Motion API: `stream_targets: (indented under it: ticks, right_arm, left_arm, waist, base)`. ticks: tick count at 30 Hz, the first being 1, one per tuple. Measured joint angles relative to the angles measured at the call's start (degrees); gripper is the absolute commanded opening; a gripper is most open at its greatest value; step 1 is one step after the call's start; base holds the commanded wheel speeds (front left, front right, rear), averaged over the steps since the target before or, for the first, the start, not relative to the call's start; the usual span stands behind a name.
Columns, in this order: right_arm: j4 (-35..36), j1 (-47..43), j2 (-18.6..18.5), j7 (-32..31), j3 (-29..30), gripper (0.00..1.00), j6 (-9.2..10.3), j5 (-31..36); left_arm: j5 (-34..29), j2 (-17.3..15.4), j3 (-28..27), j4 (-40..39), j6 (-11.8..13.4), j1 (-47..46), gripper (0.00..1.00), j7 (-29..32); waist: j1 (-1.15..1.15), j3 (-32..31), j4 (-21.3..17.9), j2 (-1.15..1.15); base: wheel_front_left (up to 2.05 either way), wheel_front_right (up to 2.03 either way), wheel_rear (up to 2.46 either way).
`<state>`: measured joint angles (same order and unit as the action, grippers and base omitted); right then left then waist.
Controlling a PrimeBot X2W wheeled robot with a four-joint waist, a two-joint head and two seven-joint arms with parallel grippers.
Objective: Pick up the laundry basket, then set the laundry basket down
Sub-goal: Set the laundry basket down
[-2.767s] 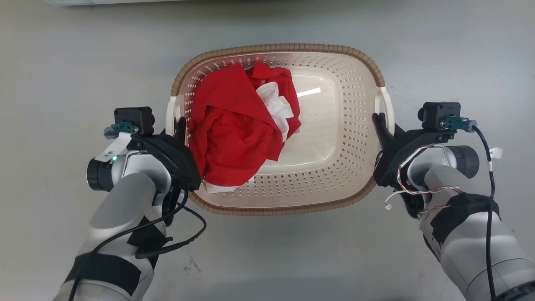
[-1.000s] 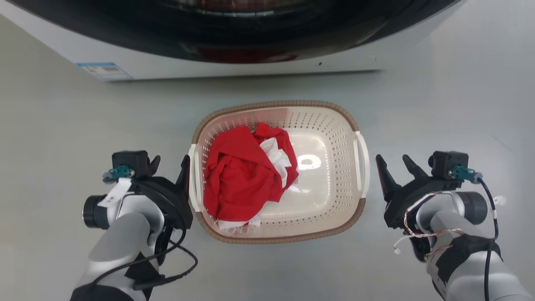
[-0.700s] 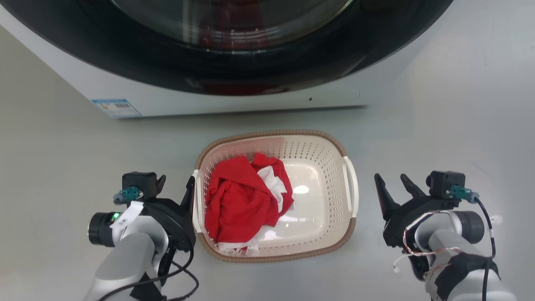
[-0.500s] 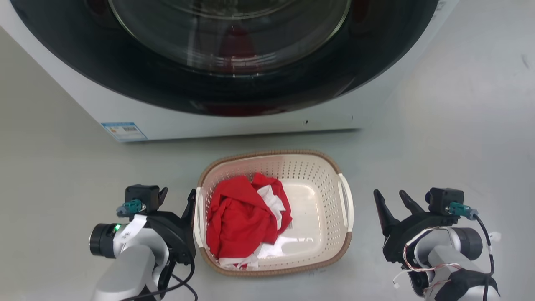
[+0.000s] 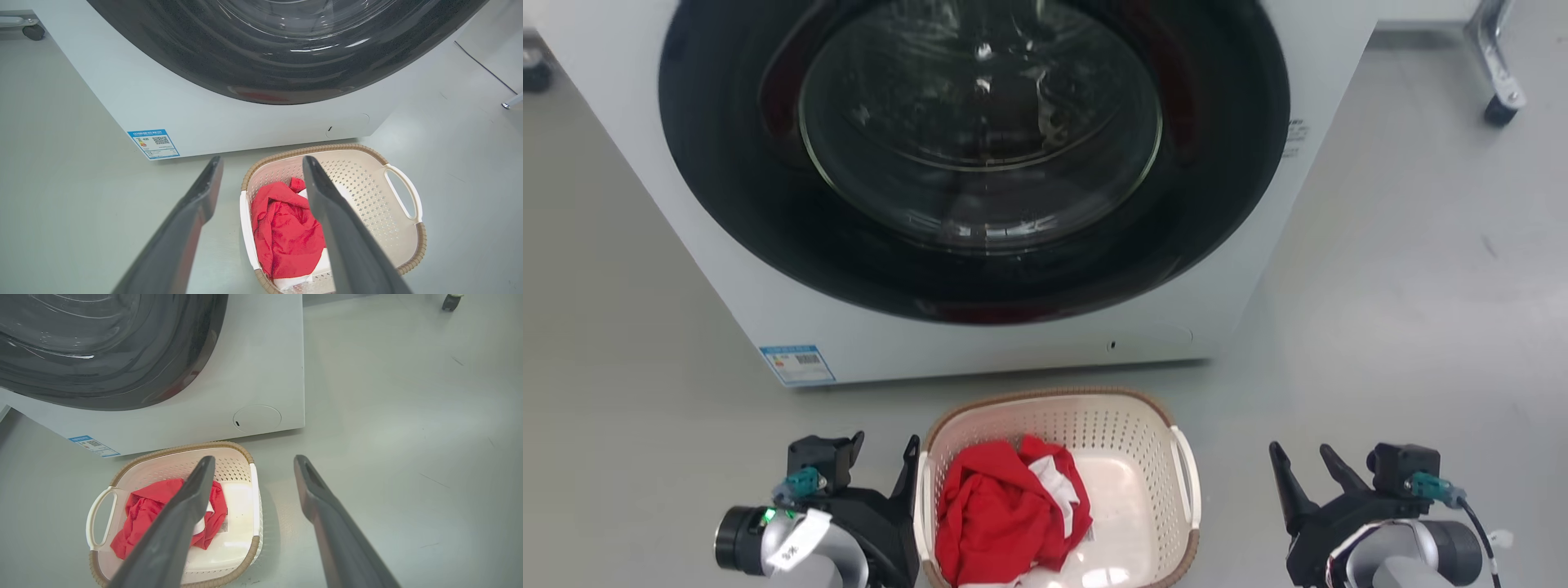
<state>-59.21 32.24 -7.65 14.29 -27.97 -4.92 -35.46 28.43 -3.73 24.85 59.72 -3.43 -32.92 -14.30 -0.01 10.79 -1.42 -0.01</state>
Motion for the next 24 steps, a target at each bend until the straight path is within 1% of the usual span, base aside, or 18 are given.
stream_targets:
  ticks: [8,13,18,19,21,24]
  right_arm:
    - [6.7,-5.3,-1.2,0.0,1.4,1.00,2.50,2.3]
    - [11.4,-8.5,-2.2,0.0,2.2,1.00,4.13,3.7]
    - [16.6,-11.9,-3.3,0.0,3.0,1.00,5.55,5.3]
    - [18.8,-13.3,-3.8,0.0,3.2,1.00,6.33,6.2]
    - [21.0,-14.6,-4.0,0.0,3.5,1.00,6.70,6.8]
    - [24.5,-17.0,-4.4,0.0,4.2,1.00,8.02,7.3]
  left_arm:
    - [-0.9,-0.7,-1.2,-8.5,2.5,6.3,1.00,0.0]
    - [-1.9,-1.9,-2.3,-14.4,4.1,10.5,1.00,0.0]
    - [-3.6,-2.8,-3.0,-21.1,5.6,15.2,1.00,0.0]
    - [-4.0,-3.2,-3.4,-24.0,6.4,16.9,1.00,0.0]
    - [-4.3,-3.4,-4.1,-26.6,7.1,18.4,1.00,0.0]
    - [-4.4,-3.9,-5.0,-30.3,7.7,21.1,1.00,0.0]
  waist:
    - [0.00,-6.0,0.1,0.00]
    - [0.01,-9.0,0.2,0.00]
    - [0.01,-11.3,0.1,0.00]
    - [0.00,-11.9,0.1,0.00]
    - [0.01,-12.3,0.0,0.00]
    - [0.01,-12.8,0.0,0.01]
  base:
    - [0.00,0.00,0.00]
    - [0.00,0.00,0.00]
    - [0.00,0.00,0.00]
    - [0.00,0.00,0.00]
    - [0.00,0.00,0.00]
    - [0.00,0.00,0.00]
